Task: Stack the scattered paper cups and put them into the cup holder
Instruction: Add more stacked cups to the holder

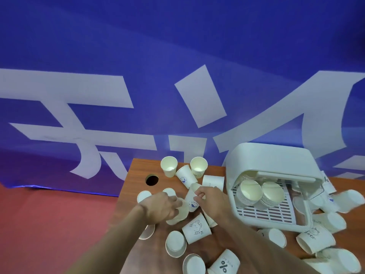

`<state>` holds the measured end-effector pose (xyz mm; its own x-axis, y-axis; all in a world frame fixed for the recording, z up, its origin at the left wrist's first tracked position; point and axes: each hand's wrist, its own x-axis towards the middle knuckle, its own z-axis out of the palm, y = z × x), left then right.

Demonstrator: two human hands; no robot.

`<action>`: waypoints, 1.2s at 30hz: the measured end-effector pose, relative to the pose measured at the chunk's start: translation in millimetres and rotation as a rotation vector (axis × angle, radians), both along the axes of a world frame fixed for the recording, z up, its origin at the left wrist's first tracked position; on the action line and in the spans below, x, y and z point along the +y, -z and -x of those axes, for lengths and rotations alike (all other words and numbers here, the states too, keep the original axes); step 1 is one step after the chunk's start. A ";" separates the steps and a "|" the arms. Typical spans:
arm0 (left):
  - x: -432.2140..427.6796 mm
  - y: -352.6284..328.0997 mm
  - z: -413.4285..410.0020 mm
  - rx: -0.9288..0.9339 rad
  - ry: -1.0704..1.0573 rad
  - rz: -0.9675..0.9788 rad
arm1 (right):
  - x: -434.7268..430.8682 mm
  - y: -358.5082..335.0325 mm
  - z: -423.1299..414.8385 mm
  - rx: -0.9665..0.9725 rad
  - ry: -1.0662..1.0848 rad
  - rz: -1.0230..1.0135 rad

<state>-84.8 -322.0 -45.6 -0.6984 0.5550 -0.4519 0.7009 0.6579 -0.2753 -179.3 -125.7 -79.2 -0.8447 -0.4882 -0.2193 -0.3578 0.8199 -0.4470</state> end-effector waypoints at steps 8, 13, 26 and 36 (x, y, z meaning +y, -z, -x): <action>26.9 -23.5 14.1 0.115 -0.198 -0.143 | 30.9 -28.3 5.3 0.216 -0.075 -0.069; 48.0 -39.2 17.0 0.181 -0.344 -0.202 | 57.3 -42.6 9.5 0.295 -0.098 -0.112; 113.5 -91.6 25.2 0.283 -0.422 -0.261 | 142.9 -90.9 5.5 0.374 -0.117 -0.146; 180.8 -124.1 53.5 0.380 -0.264 -0.336 | 208.3 -123.2 22.9 0.406 -0.061 -0.011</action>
